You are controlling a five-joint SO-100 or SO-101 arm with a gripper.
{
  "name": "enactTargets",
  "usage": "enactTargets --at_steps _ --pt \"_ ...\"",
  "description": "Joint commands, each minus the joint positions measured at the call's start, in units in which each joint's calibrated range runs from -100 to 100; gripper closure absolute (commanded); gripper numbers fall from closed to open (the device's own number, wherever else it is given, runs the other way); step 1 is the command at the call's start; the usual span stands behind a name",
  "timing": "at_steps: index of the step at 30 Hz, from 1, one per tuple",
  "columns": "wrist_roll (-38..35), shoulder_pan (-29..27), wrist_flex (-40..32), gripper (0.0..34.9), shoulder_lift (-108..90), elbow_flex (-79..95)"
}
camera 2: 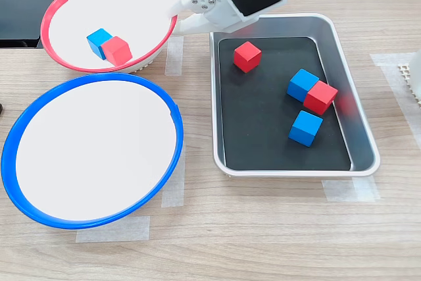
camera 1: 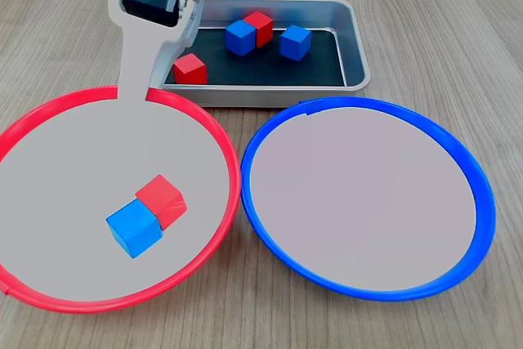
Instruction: Resolve any anomalies and move all blocks to matching dishes
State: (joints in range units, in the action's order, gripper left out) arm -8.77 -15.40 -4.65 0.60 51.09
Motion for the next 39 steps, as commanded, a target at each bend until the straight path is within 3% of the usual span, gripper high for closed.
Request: enactTargets --at_steps 1,16,18,20,24,25,27,28,33,39 --pt "-0.9 0.0 -1.0 34.9 -0.3 -1.7" --pt "-7.3 0.0 6.5 34.6 -4.6 0.4" --pt "-8.1 0.0 9.4 29.5 -5.9 0.4" --pt "-9.4 -0.2 12.7 27.5 -7.7 0.4" --pt "-11.8 -1.2 17.4 27.1 -11.9 1.8" --pt "-12.8 -1.7 17.5 25.0 -13.0 2.8" --pt "-13.8 -2.1 17.2 25.2 -13.6 3.6" --pt "-14.8 -2.7 17.4 23.5 -14.6 4.3" --pt "-16.6 -3.9 19.5 21.5 -17.5 5.5" --pt "-19.5 -4.0 27.2 18.8 -22.5 5.6"
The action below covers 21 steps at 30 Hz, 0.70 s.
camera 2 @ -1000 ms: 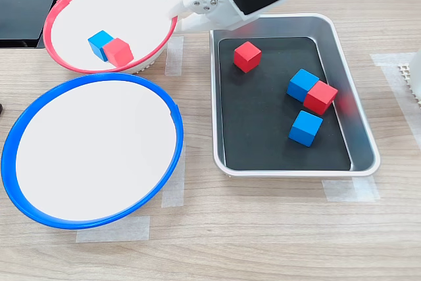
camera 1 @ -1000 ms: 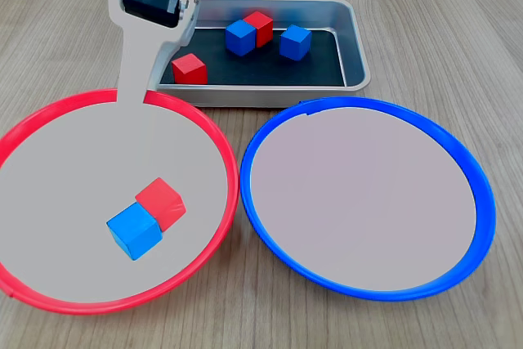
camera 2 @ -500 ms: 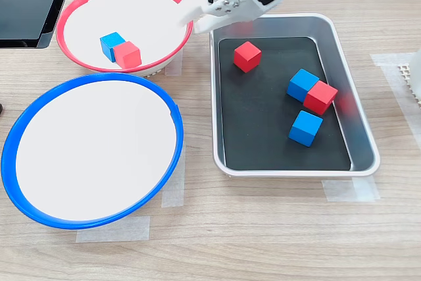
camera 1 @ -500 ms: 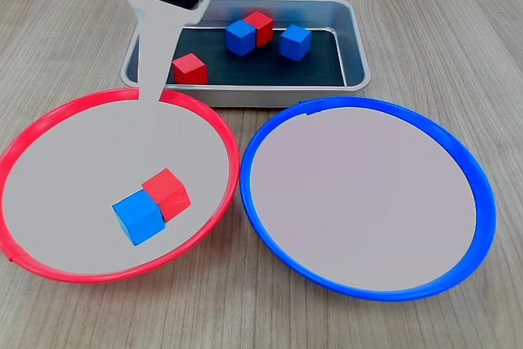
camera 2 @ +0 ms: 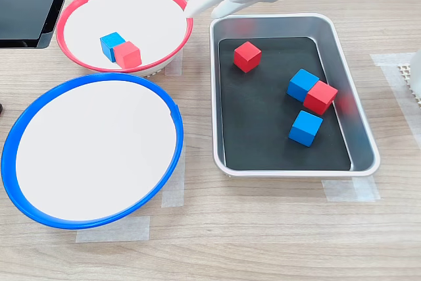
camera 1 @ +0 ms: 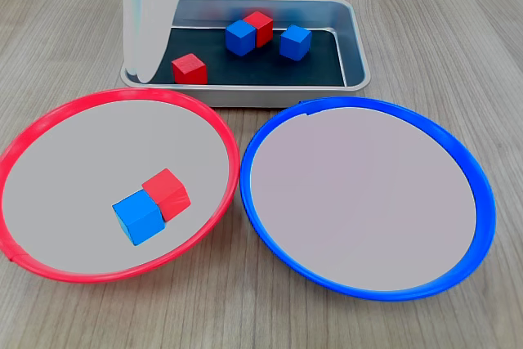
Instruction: Resolve any anomalies and move all blocks to matching dishes
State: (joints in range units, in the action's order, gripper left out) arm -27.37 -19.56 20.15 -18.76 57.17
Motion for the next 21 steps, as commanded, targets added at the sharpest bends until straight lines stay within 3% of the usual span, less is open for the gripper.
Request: enactTargets --at_steps 1,8,12,16,21 --pt "-1.2 0.8 4.4 18.0 -5.0 -0.6" --pt "0.4 7.4 11.4 20.0 -6.9 -9.1" --pt "0.4 10.3 9.6 19.2 3.0 -19.7" --pt "-3.0 10.2 6.6 15.7 17.1 -30.9" --pt "-7.2 7.8 6.6 15.4 28.5 -40.0"
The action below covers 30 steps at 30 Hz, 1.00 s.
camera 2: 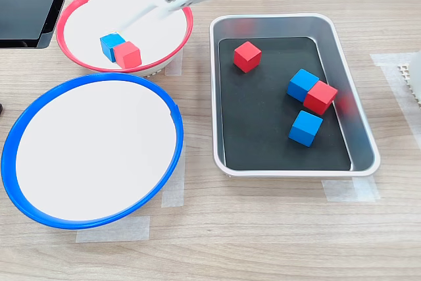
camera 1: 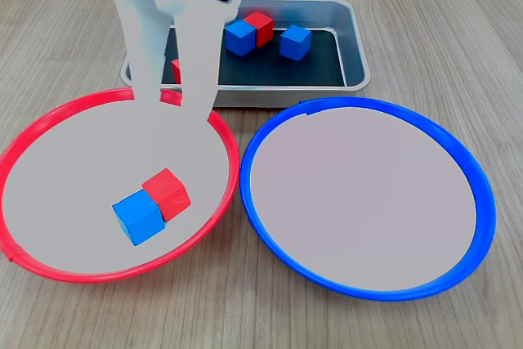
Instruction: Resolve any anomalies and move all blocks to matching dishes
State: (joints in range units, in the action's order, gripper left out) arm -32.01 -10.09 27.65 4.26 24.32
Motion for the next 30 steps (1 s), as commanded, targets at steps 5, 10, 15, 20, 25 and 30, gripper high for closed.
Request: enactTargets --at_steps 5,10,15,20,25,30 --pt "-3.4 -2.7 -0.5 17.0 11.7 -12.9" --pt "-3.1 -3.4 2.4 17.1 16.3 -20.7" --pt "-4.1 -3.8 2.4 16.7 23.0 -28.0" --pt "-4.5 -3.3 1.2 17.5 25.7 -29.6" --pt "-5.2 -2.6 1.0 29.3 27.0 -30.4" --pt "-3.6 -2.2 1.0 34.7 25.3 -30.7"
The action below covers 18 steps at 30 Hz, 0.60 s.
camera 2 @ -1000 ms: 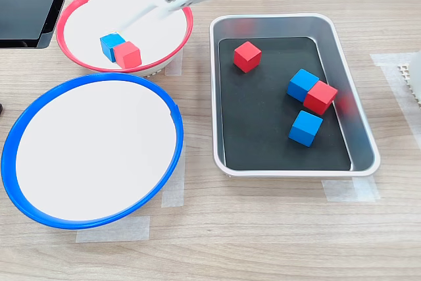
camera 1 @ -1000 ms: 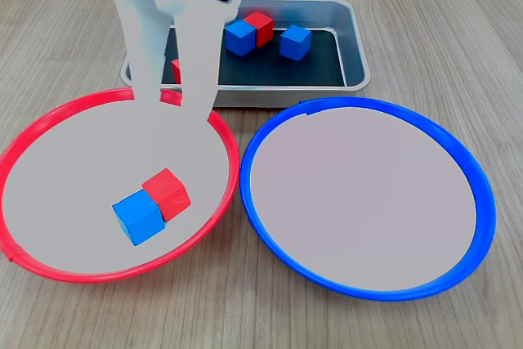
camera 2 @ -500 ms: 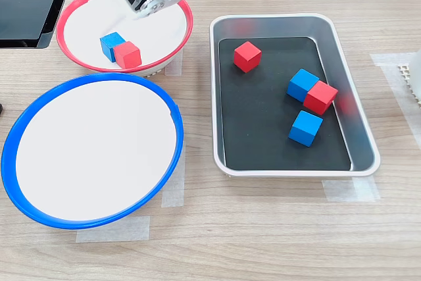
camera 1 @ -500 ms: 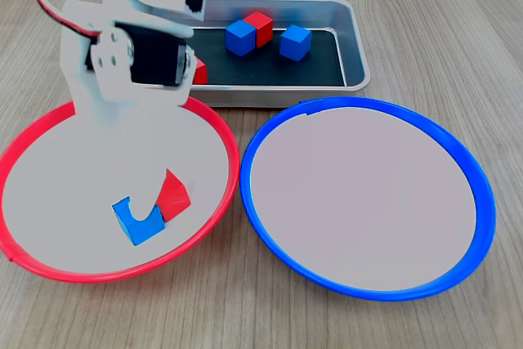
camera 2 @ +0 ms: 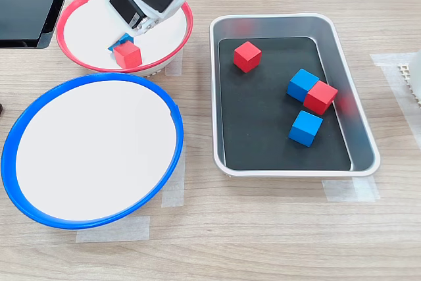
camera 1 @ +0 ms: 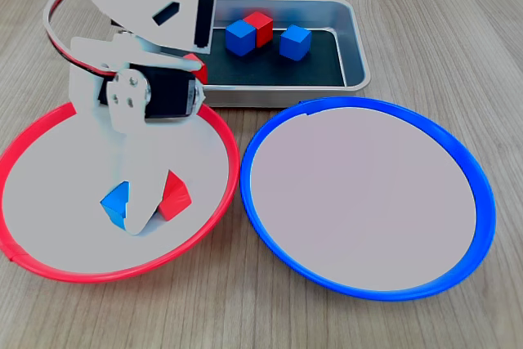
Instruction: Resolve any anomalies and move all blocks to matching dishes
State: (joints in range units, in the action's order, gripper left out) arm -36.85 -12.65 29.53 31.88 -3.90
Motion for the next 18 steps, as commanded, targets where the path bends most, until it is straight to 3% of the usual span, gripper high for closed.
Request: enactTargets --at_steps 1,8,12,18 --pt "2.7 0.7 -0.8 34.7 -4.5 -2.7" --pt "13.2 5.1 6.2 34.8 -16.0 -7.5" --pt "15.6 11.2 10.7 34.8 -20.4 -4.3" --pt "15.5 19.5 7.2 34.8 -23.0 8.5"
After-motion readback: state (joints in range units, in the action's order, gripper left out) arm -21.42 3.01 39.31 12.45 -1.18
